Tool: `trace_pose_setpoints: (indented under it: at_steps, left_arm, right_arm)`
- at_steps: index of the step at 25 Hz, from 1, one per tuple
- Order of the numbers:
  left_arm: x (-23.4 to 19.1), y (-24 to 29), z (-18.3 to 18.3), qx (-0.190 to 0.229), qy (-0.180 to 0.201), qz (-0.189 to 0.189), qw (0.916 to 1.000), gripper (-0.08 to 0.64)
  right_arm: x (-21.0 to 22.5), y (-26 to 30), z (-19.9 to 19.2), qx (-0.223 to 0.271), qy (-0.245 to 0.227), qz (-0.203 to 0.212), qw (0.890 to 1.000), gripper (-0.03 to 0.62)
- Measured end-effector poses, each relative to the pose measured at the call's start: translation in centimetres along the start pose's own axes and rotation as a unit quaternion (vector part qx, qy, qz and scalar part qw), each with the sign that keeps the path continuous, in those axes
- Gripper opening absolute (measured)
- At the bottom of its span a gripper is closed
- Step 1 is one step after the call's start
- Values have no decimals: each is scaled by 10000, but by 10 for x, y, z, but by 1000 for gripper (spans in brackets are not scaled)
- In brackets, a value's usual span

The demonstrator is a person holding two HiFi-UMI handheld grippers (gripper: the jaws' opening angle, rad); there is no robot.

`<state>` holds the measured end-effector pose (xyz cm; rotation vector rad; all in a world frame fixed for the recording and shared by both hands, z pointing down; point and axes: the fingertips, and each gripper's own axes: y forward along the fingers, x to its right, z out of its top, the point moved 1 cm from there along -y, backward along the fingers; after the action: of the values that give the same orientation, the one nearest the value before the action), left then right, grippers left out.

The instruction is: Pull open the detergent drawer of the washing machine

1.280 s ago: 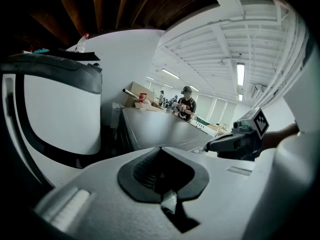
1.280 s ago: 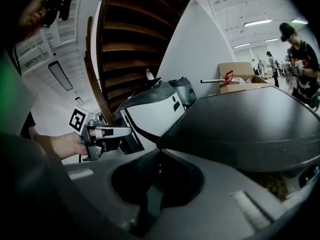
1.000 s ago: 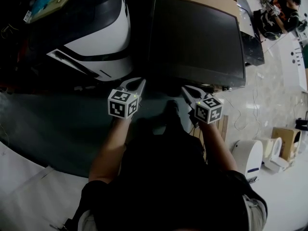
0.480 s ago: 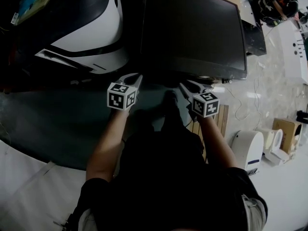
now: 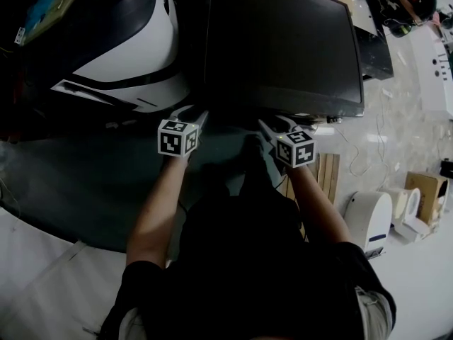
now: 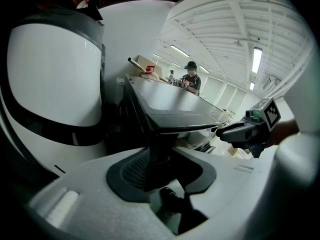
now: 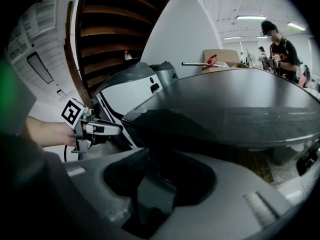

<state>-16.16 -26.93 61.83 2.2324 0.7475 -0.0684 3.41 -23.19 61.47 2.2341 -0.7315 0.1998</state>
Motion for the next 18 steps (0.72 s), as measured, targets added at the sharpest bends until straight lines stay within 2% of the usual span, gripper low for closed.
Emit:
trace_pose_setpoints:
  at_steps: [7, 12, 18]
  left_arm:
    - [2, 7, 8, -75, 245, -17, 9997, 149]
    - [6, 5, 7, -50, 167, -135, 9998, 147]
    - [8, 4, 5, 2, 136, -128, 9998, 150]
  right_arm:
    - [0, 8, 2, -83, -27, 7, 10000, 152]
    - [-2, 11, 1, -56, -69, -54, 9999, 152]
    - [-5, 9, -2, -14, 4, 57, 10000, 152]
